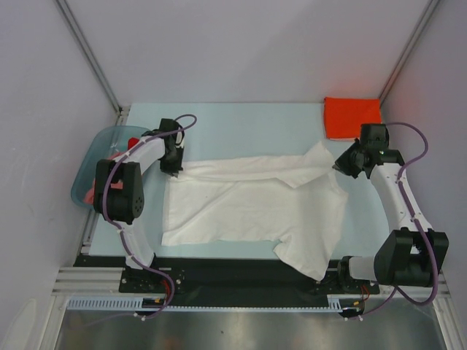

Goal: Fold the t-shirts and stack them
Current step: Fold the tshirt

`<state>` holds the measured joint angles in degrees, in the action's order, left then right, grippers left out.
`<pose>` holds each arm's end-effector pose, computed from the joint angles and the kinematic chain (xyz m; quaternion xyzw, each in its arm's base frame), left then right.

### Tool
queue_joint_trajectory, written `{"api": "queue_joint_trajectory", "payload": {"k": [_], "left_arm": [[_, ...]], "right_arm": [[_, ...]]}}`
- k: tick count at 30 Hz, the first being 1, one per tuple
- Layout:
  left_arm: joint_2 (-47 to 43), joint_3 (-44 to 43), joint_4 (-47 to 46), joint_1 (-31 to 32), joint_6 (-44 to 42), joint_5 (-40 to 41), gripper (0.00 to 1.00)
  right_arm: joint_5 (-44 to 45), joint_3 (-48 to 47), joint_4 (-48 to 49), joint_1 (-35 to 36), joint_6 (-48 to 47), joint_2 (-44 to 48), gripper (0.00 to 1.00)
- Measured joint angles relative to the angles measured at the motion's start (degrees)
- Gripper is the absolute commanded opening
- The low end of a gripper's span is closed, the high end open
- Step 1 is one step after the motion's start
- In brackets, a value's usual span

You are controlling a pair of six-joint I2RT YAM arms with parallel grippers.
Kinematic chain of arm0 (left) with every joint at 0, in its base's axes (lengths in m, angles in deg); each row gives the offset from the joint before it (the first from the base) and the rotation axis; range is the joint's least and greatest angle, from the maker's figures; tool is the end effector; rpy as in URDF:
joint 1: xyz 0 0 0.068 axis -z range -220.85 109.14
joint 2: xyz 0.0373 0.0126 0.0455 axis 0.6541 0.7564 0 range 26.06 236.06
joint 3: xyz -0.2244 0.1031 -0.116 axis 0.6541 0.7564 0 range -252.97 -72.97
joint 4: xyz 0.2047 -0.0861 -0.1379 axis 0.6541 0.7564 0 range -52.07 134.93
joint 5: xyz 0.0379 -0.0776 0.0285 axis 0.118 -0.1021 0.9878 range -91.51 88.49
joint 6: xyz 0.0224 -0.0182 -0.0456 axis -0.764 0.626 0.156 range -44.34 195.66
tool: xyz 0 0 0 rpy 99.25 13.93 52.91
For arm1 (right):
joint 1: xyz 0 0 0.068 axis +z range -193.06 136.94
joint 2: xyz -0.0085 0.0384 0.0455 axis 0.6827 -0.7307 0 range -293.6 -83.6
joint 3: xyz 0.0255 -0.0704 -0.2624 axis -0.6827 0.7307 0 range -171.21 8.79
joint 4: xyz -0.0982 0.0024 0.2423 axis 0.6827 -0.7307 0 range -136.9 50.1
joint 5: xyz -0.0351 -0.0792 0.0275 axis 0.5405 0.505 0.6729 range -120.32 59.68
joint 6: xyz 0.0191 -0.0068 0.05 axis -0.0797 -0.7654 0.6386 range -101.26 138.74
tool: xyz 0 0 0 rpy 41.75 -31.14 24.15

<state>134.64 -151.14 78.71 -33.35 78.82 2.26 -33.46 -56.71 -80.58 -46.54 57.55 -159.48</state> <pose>0.3781 -0.0475 0.1878 0.0320 0.9855 0.0171 0.1657 0.2758 -0.0150 0.2991 0.3315 0.8823 0.1256 0.3096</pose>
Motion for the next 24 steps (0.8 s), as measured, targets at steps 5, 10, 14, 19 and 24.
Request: {"api": "queue_joint_trajectory", "payload": {"k": [5,10,14,19,24], "left_arm": [[-0.1,1.7,-0.4,0.2,0.5,0.1,0.0],[-0.2,2.1,-0.9,0.2,0.9,0.4,0.01],[-0.2,2.1,-1.0,0.2,0.9,0.6,0.01],[-0.3,2.5,-1.5,0.2,0.9,1.2,0.09],[-1.3,4.7,-1.9,0.2,1.7,2.8,0.36]], "right_arm": [[-0.9,2.9,-0.2,-0.5,-0.1,1.3,0.0],[-1.9,6.4,-0.2,-0.5,0.0,2.3,0.0],[-2.4,8.4,-0.1,-0.5,0.0,2.6,0.0],[-2.3,9.2,-0.1,-0.5,0.0,2.6,0.0],[-2.6,9.4,-0.7,-0.5,-0.9,2.6,0.22]]}}
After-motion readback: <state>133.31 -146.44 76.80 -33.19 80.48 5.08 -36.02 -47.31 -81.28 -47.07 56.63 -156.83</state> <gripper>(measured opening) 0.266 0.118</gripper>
